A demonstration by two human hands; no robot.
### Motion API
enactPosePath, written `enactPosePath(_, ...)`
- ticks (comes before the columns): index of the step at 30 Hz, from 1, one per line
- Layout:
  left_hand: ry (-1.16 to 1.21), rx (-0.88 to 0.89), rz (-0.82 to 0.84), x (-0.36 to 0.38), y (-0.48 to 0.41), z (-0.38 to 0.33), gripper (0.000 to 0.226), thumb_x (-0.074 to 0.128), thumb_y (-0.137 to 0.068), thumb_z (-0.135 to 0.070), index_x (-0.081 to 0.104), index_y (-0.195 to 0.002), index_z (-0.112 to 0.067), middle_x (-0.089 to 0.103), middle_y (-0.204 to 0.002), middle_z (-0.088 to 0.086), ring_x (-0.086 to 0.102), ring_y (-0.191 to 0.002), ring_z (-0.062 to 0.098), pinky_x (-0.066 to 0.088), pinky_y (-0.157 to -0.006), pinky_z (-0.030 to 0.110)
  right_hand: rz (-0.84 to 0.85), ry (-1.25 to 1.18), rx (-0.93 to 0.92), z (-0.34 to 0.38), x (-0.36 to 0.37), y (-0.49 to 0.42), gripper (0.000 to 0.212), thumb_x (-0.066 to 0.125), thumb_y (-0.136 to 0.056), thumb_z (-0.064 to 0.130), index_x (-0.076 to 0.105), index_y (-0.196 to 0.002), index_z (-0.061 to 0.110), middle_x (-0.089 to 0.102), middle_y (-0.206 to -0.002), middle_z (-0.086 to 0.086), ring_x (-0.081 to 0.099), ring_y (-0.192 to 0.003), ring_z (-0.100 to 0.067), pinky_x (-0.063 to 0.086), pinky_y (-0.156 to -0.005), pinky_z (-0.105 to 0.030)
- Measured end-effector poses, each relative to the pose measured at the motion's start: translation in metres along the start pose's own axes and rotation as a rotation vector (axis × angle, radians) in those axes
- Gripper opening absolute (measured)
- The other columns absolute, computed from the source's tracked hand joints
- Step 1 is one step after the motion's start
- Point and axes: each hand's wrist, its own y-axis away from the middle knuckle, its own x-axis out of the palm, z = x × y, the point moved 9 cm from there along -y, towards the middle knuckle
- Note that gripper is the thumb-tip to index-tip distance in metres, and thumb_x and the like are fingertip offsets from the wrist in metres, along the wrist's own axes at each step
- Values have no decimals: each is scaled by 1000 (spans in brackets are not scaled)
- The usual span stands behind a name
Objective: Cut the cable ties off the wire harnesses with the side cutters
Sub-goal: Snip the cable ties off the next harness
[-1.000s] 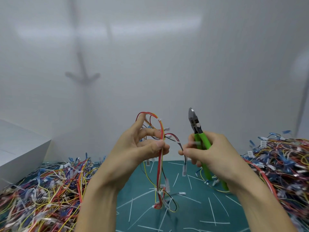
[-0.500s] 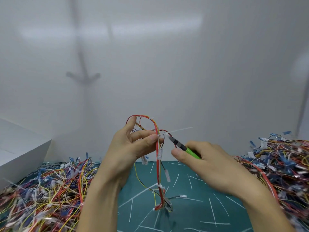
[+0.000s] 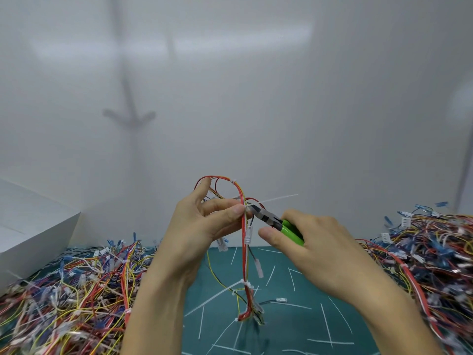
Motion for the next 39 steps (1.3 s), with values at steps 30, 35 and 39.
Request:
enactPosePath(30, -34, 36, 14, 6, 0, -3, 109, 79, -65, -15, 18, -155, -12, 76, -94, 12, 74, -82, 22, 58, -71, 23, -22, 24, -48, 2, -4, -1, 68, 24, -74, 84, 45, -71, 20, 47, -59, -2, 43, -58, -15, 26, -52, -31)
enactPosePath(35, -74, 77, 18, 7, -1, -7, 110, 81, -57, -20, 26, -152, -12, 76, -85, 6, 73, -80, 16, 58, -70, 23, -6, -2, -35, 2, -3, 0, 64, 31, -80, 79, 42, -66, 18, 43, -57, -2, 38, -55, -15, 24, -51, -31)
enactPosePath(39, -84, 93, 14, 7, 0, -8, 113, 79, -59, -18, 20, -154, -12, 74, -80, 4, 72, -72, 15, 56, -67, 21, 24, -22, -16, 2, -1, 0, 64, 32, -79, 78, 41, -64, 17, 40, -55, -2, 35, -53, -15, 23, -51, -30)
